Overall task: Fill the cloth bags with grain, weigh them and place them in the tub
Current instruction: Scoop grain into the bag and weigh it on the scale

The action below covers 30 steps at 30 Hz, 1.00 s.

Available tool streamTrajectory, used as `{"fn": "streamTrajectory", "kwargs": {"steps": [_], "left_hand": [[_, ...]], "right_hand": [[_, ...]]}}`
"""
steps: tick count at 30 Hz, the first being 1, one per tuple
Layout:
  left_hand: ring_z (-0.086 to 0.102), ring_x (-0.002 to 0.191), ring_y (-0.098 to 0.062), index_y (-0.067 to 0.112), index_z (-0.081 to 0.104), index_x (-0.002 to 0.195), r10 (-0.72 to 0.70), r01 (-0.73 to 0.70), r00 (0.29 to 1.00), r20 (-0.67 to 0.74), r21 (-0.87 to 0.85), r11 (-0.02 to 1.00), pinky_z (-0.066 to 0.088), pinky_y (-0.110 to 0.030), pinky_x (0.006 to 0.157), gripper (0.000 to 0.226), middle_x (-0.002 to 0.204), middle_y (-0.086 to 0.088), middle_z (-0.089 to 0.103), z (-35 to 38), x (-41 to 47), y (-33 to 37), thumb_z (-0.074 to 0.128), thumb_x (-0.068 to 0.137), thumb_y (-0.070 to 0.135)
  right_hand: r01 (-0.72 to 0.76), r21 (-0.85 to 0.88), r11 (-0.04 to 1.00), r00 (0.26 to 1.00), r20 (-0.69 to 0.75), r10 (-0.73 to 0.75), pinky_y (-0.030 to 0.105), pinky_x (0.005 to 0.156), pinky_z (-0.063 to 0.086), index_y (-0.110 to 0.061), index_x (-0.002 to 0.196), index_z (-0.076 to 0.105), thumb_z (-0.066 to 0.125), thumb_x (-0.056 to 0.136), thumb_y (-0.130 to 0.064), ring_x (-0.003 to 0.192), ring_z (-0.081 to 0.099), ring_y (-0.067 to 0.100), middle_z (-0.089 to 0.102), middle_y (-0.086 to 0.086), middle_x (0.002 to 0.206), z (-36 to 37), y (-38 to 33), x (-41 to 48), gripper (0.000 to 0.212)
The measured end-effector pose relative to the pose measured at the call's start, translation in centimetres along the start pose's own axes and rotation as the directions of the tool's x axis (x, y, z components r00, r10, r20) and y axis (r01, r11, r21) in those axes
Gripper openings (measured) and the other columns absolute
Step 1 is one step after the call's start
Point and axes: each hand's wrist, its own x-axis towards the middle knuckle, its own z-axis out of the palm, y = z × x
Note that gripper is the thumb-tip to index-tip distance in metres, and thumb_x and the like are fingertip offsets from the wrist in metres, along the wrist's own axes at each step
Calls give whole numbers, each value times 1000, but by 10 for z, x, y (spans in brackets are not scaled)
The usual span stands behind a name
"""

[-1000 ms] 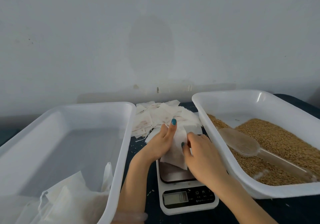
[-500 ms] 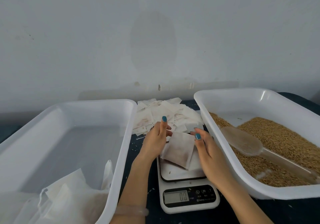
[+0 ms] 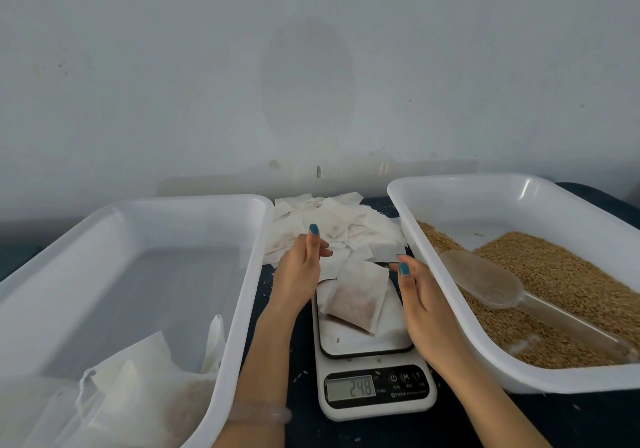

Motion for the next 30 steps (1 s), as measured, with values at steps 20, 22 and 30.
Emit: {"fn": "streamTrajectory", "kwargs": {"steps": [20,22,30], "left_hand": [[64,79,-9,27,67,94,192,-221,958,212,125,967,52,-28,72,2,87,10,66,-3,-17,56,66,93,29],[62,79,-6,32,62,91,260,-282,957,128,201,938,51,-24,71,7,90,16,63,-7,-31,78,63,94,26],[61,72,-31,24,61,93,361,-146,881,-306,550,822,45,-37,58,8,85,0,65,-80,-112,107,54,95,27]], "right_hand": [[56,164,985,992,106,-74,28,100,47,-28,141,44,51,86,-64,121,55,3,57,-16,131,9,6,7,66],[83,257,963,991,77,-106,24,91,51,-32,131,52,54,92,-57,110,61,1,64,-19,117,13,-5,7,47],[212,296,931,921,259,-292,27,83,49,-23,93,71,63,95,-33,92,61,10,68,-8,92,33,-85,1,13]]}}
